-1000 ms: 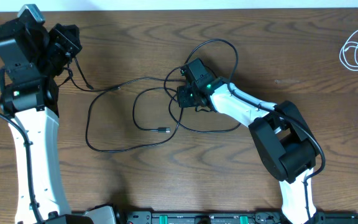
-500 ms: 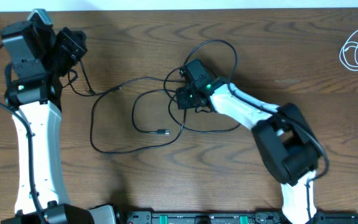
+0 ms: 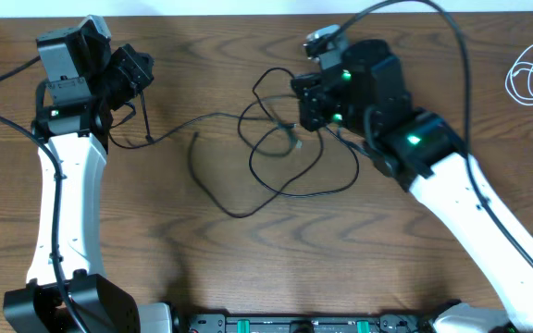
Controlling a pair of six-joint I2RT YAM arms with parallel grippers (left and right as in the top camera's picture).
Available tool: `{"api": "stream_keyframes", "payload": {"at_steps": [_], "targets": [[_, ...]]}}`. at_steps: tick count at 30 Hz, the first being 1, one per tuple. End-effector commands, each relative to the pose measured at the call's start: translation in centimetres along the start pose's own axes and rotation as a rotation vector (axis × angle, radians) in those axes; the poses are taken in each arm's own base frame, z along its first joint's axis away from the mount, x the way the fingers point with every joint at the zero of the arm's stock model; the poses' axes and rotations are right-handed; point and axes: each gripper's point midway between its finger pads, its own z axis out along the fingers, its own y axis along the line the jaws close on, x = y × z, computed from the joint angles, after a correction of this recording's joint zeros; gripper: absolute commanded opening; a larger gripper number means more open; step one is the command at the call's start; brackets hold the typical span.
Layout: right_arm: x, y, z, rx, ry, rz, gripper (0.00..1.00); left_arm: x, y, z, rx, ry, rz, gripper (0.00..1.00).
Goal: Untangle cables
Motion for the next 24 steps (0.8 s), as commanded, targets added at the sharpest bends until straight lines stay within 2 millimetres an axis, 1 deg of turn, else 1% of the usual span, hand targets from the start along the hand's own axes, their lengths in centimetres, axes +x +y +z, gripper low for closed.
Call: {"api": "stream_keyframes", "payload": {"at_steps": [1,7,9,11,15,19,20,21,24], "targets": [[-0.5,-0.1,-1.4,0.004,-0.010,-0.038,0.01,-0.6,-0.2,0.0,0.000,-0.012,0.028,0.07],[0.1,-0.1,-3.4,0.016,0.022,-0.030,0.01,-0.4,0.3,0.5,-0.014,-0.004,0.051,0.07],[-0.2,-0.1,-4.2,0.021,0.024,-0.026,0.01,-0.3,0.5,0.8,-0.018,0.003,0.057,0.07],[-0.8,0.2,-5.5,0.022,0.027,-0.025,0.01,-0.1,0.8,1.1,-0.022,0.011,0.053,0.07],[-2.6,1.2,-8.6,0.022,0.025,-0.027,0.01,-0.2,1.8,1.7,-0.062,0.008,0.046,0.08],[-5.3,2.4,-13.0,0.023,-0.015,-0.058,0.01,0.0,2.4,2.2,-0.078,0.017,0.040,0.08],[-5.8,2.5,-13.7,0.031,-0.026,-0.060,0.01,0.0,2.5,2.3,-0.083,0.016,0.040,0.08],[-6.8,2.4,-15.3,0.060,-0.056,-0.062,0.01,0.0,2.7,2.3,-0.092,0.014,0.039,0.08],[-8.7,1.8,-18.0,0.122,-0.118,-0.063,0.01,0.0,2.8,2.4,-0.093,0.015,0.039,0.08]]}}
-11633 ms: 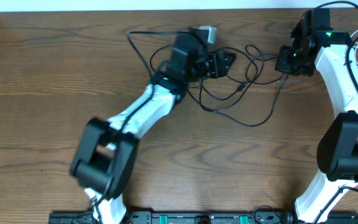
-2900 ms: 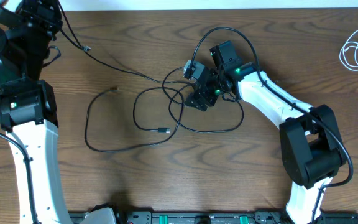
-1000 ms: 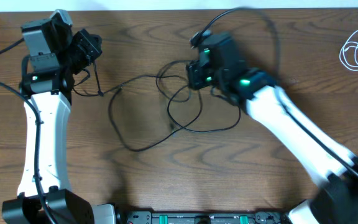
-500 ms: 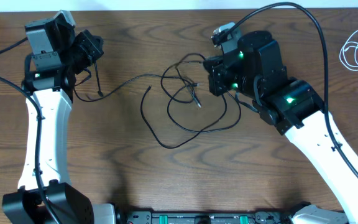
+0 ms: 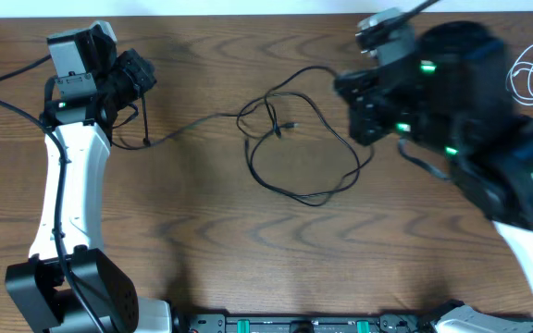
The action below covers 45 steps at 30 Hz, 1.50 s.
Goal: Untangle cables
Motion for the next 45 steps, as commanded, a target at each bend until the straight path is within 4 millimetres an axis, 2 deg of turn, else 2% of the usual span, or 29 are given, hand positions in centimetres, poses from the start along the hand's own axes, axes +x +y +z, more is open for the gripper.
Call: {"api": "stream_keyframes", "payload": {"at_steps": [1,4,8,11,14,16,20,22,25,30,34,41,43,45], "targets": [[-3.4,-1.2,-4.6,0.095,-0.133,-0.023,0.01,-0.8,0.0,-0.1,-0.014,-0.021,0.021,0.08],[-4.2,-2.1,-6.6,0.145,-0.161,-0.028,0.01,-0.8,0.0,-0.1,-0.014,-0.021,0.021,0.08],[-4.0,-5.1,-7.6,0.293,-0.155,-0.023,0.01,-0.8,0.0,-0.1,-0.014,-0.022,0.021,0.07],[-4.0,-6.1,-6.8,0.316,-0.137,-0.032,0.01,-0.9,0.0,-0.1,-0.012,-0.025,0.023,0.08],[-5.3,-7.2,-6.7,0.368,-0.178,-0.058,0.01,-0.9,0.0,-0.1,-0.012,-0.025,0.023,0.08],[-7.7,-8.9,-7.7,0.466,-0.273,-0.068,0.01,-0.9,0.1,-0.1,-0.019,-0.028,0.023,0.08],[-10.8,-11.9,-10.6,0.641,-0.398,-0.088,0.01,-0.9,0.1,-0.1,-0.022,-0.029,0.022,0.08],[-11.5,-13.8,-12.4,0.743,-0.417,-0.091,0.01,-0.9,0.1,-0.1,-0.022,-0.029,0.022,0.08],[-11.4,-16.5,-14.3,0.861,-0.395,-0.076,0.01,-1.0,0.1,-0.1,-0.021,-0.030,0.023,0.08],[-9.9,-20.9,-16.1,0.985,-0.336,0.001,0.01,-1.0,0.1,-0.1,-0.021,-0.031,0.023,0.08],[-7.6,-23.9,-16.4,1.075,-0.252,0.077,0.01,-1.1,0.0,-0.1,-0.018,-0.036,0.025,0.08],[-1.2,-27.8,-16.1,1.311,-0.076,0.339,0.01,-1.2,0.0,-0.1,-0.017,-0.038,0.026,0.08],[1.5,-29.0,-15.3,1.385,0.015,0.415,0.01,-1.2,0.0,-0.1,-0.017,-0.038,0.026,0.08],[2.8,-29.6,-14.1,1.384,0.078,0.442,0.01,-1.2,0.0,-0.1,-0.017,-0.038,0.026,0.08]]}}
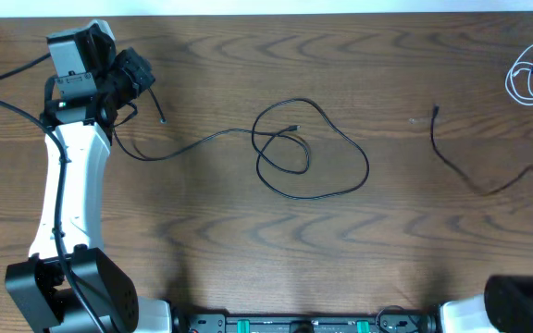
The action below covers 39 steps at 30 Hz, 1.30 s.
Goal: Untangle cables
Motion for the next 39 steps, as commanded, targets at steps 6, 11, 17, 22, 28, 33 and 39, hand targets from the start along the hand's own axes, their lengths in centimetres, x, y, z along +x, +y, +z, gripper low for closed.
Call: {"api": "stream_keyframes", "payload": {"at_steps": [6,11,17,22,28,33,39], "targets": [[4.6,5.3,5.4,-0.019,0.253,0.017,0.01,-0.7,-0.2,-0.1,0.001,-0.014,0.021,0.07],[9.3,9.9,7.6,-0.121,0.469,-0.125,0.01,-0.3,0.0,0.1,-0.004,-0.006,0.018,0.08],[14.2,14.0,10.0,-0.211,0.674,-0.261,0.03,-0.3,0.1,0.1,-0.004,-0.005,0.017,0.08],[18.0,15.4,12.0,-0.202,0.805,-0.339,0.18,-0.3,0.1,0.1,-0.005,-0.005,0.017,0.08],[22.5,15.7,13.8,-0.209,0.929,-0.377,0.57,-0.3,0.1,0.1,-0.005,-0.005,0.017,0.08],[24.5,17.1,14.4,-0.340,0.977,-0.406,0.70,-0.3,0.1,0.1,-0.005,-0.005,0.017,0.08],[27.3,19.5,14.7,-0.533,1.011,-0.450,0.71,-0.3,0.2,0.1,-0.011,-0.009,0.017,0.08]]}}
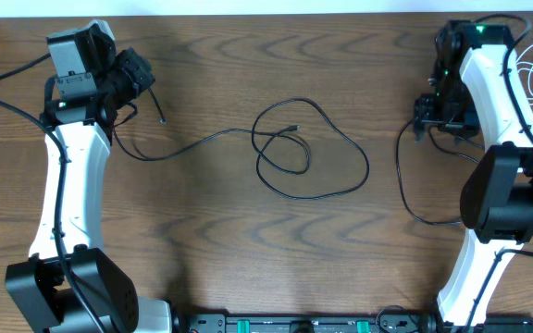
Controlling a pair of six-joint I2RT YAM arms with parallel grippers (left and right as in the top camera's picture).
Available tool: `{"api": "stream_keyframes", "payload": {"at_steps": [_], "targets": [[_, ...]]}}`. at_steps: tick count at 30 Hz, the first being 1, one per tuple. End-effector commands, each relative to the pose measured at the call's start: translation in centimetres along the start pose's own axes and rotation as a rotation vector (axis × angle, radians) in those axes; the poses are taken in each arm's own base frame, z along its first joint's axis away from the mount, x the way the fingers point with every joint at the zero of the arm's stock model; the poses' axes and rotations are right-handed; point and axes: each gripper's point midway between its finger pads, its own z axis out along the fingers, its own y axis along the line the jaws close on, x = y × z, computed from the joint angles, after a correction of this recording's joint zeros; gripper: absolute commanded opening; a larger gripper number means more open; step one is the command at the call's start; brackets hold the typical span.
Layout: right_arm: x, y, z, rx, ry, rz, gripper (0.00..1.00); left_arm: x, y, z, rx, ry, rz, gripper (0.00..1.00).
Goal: Untangle cables
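Note:
A black cable (311,153) lies in a loose loop at the middle of the table, and its tail runs left to my left gripper (142,81). That gripper is shut on the tail, whose plug end (162,119) hangs just below it. A second black cable (402,180) lies apart at the right. It curves down from my right gripper (424,116), which is shut on its upper end. The two cables do not touch.
A coiled white cable (528,76) lies at the far right edge, behind the right arm (498,102). The left arm (70,176) stretches along the table's left side. The robot's base bar (294,324) runs along the front edge.
The right arm, then almost out of view at the right edge, now stands over the table's right side. The second cable has shifted and now curves down from its gripper. The left arm and looped cable are unchanged.
Both black cables were tangled at the centre, with my right gripper on the tangle and my left holding one tail. Then the right gripper was farther right with a cable. Then that cable lay apart at the right, where it is now held.

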Motion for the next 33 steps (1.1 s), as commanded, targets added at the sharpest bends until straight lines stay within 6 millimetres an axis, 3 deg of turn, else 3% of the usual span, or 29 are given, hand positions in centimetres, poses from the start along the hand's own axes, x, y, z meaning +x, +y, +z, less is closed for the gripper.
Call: {"api": "stream_keyframes", "payload": {"at_steps": [1,6,15,17,20,25,30,33], "targets": [[0.4,2.2,1.7,-0.143,0.026,-0.121,0.71,-0.3,0.2,0.1,-0.011,-0.008,0.017,0.08],[0.3,5.2,4.2,-0.292,-0.003,-0.250,0.69,-0.3,0.2,0.1,-0.011,-0.008,0.017,0.08],[1.1,7.6,7.2,-0.305,-0.011,-0.323,0.66,-0.3,0.2,0.1,-0.011,-0.008,0.017,0.08],[1.0,7.5,7.6,-0.274,-0.017,-0.331,0.63,-0.3,0.2,0.1,-0.012,-0.008,0.017,0.08],[0.5,5.6,8.1,-0.120,-0.021,-0.246,0.60,-0.3,0.2,0.1,-0.012,-0.008,0.017,0.08],[0.1,3.2,8.4,0.038,-0.036,-0.069,0.47,-0.3,0.2,0.1,-0.012,-0.008,0.017,0.08],[0.3,4.9,9.4,-0.036,-0.037,-0.038,0.28,-0.4,0.3,0.1,-0.016,-0.010,0.018,0.08],[0.4,5.8,9.8,-0.045,-0.048,-0.043,0.04,-0.5,0.6,0.1,-0.033,-0.019,0.018,0.08]]}}
